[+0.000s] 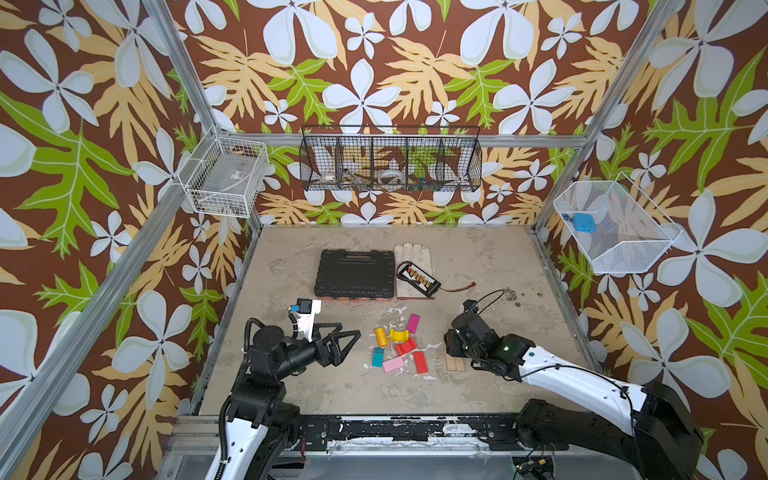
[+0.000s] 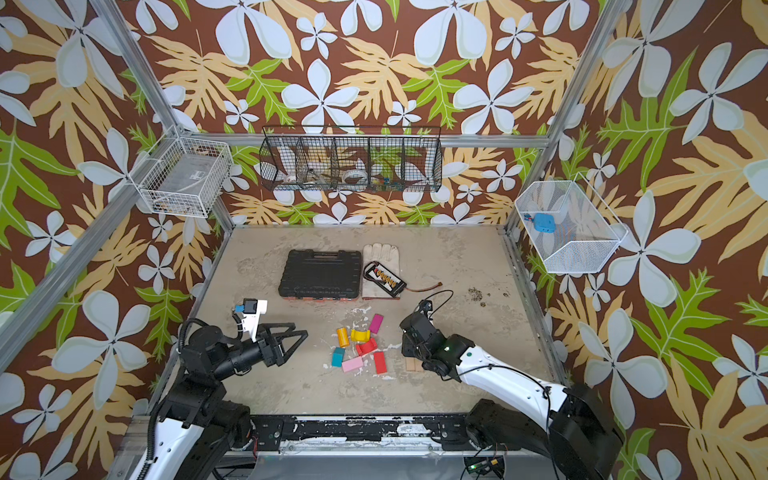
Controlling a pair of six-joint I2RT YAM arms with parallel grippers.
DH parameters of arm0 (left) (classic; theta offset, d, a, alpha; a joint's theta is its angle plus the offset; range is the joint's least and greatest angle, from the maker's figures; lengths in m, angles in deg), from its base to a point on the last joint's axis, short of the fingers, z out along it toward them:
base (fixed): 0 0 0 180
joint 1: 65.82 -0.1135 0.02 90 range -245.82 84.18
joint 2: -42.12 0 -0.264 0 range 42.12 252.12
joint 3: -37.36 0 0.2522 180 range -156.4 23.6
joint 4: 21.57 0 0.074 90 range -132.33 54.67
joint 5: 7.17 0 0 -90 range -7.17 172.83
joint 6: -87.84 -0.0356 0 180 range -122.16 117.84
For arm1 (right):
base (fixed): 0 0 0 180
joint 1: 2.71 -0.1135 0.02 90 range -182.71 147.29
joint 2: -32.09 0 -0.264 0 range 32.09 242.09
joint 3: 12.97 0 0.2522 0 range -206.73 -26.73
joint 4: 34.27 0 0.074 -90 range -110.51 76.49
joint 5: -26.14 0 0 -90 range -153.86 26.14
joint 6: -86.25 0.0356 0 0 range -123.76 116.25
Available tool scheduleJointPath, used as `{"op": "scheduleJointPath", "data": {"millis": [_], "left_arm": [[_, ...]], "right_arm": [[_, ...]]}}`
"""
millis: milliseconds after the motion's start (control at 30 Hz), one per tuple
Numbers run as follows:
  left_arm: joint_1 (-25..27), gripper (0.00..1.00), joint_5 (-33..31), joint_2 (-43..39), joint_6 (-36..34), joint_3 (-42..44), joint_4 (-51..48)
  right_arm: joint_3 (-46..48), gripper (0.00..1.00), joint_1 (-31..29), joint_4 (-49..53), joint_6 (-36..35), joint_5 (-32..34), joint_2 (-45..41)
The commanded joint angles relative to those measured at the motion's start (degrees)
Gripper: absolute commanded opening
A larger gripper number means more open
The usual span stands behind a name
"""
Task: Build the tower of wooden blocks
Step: 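Carry the yellow block toward the robot above the two wooden blocks, then lower the yellow block onto the two wooden blocks with the right gripper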
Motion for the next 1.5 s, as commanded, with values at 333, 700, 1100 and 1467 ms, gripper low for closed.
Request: {"op": "scheduleJointPath", "data": {"millis": [333, 700, 1100, 1467], "left_arm": [[-0.01, 1.00, 0.81, -0.22, -0.05, 0.19, 1.25], [-0.07, 1.00, 0.54, -0.31, 0.03, 0.23, 1.36], [-0.01, 1.00, 0.56, -0.62, 0.04, 0.28, 1.38], [0.00, 1.00, 0.62, -0.66, 0.04, 0.28, 1.34]], "right_arm": [[4.91, 0.30, -4.96, 2.28, 12.57, 3.77, -3.33], [5.51, 0.32, -6.97, 1.49, 14.39, 4.31, -1.43], [4.76, 0.41, -7.34, 0.68, 13.49, 4.78, 2.27], [2.14, 0.42, -7.35, 2.36, 11.43, 7.60, 6.71]]}}
